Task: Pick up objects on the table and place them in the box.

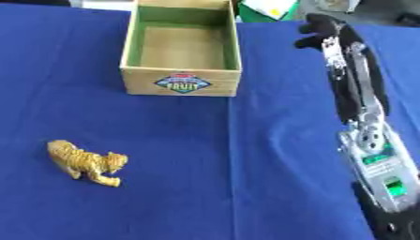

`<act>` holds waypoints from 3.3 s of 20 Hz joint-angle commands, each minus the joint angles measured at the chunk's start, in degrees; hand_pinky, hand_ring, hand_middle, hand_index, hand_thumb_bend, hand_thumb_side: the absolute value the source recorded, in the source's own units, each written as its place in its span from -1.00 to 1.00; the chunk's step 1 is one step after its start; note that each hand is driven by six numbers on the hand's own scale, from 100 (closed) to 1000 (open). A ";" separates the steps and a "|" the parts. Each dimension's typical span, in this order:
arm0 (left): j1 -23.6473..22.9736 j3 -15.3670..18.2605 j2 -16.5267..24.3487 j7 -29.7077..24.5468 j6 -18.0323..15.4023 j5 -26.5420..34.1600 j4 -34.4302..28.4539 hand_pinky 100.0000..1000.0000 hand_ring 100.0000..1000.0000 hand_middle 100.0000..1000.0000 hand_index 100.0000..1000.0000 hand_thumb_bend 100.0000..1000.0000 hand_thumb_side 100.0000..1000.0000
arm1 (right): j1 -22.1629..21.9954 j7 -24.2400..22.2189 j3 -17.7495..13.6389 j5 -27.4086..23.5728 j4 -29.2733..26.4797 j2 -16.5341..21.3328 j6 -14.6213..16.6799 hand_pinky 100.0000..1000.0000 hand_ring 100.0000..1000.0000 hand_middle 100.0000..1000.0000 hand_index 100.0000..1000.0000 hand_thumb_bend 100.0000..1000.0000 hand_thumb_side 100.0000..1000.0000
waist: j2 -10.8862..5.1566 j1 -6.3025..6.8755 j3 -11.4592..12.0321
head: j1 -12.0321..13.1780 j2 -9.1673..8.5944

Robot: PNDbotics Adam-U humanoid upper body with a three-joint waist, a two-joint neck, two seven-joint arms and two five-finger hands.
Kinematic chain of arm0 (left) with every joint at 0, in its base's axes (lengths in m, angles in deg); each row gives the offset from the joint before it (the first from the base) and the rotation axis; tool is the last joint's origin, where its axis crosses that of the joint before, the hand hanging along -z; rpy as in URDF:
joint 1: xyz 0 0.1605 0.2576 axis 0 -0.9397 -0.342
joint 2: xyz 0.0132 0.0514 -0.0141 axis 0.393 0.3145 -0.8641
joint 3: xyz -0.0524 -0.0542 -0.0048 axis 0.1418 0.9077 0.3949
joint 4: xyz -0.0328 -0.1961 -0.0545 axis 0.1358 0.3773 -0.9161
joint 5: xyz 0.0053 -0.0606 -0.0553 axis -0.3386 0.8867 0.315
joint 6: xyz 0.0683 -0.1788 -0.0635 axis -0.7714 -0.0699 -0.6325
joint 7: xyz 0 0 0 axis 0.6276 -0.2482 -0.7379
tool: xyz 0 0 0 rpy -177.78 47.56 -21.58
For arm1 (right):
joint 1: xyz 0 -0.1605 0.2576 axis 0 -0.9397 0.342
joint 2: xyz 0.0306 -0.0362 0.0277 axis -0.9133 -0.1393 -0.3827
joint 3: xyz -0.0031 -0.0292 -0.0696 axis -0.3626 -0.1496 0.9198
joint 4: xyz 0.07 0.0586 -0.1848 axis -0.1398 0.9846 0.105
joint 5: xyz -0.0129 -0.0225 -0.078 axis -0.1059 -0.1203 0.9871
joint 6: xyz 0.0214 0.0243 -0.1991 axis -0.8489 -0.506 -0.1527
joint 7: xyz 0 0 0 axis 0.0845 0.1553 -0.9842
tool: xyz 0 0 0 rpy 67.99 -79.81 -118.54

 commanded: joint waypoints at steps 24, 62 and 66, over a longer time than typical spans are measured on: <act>12.11 -7.20 -5.47 -43.05 10.62 14.76 -0.89 0.20 0.49 0.61 0.94 -0.25 0.75 | 0.05 -0.65 0.30 -0.13 -1.10 0.71 -0.26 0.63 0.25 0.30 0.59 -1.00 0.78 | -0.81 0.17 -0.28 | -0.09 0.20; 16.71 -13.51 -16.33 -45.67 12.78 3.36 23.18 0.38 0.69 0.49 0.69 -0.11 0.13 | -0.46 -1.44 0.55 -0.26 -1.10 -0.24 -0.78 0.64 0.20 0.26 0.60 -1.00 0.78 | -0.50 0.47 -1.31 | 0.20 -0.21; 16.69 -13.80 -16.32 -45.43 11.79 2.64 22.16 0.32 0.61 0.38 0.61 -0.22 0.00 | -0.49 -1.52 0.54 -0.35 -1.10 -0.37 -0.87 0.64 0.20 0.25 0.60 -1.00 0.78 | -0.51 0.54 -1.29 | 0.18 -0.28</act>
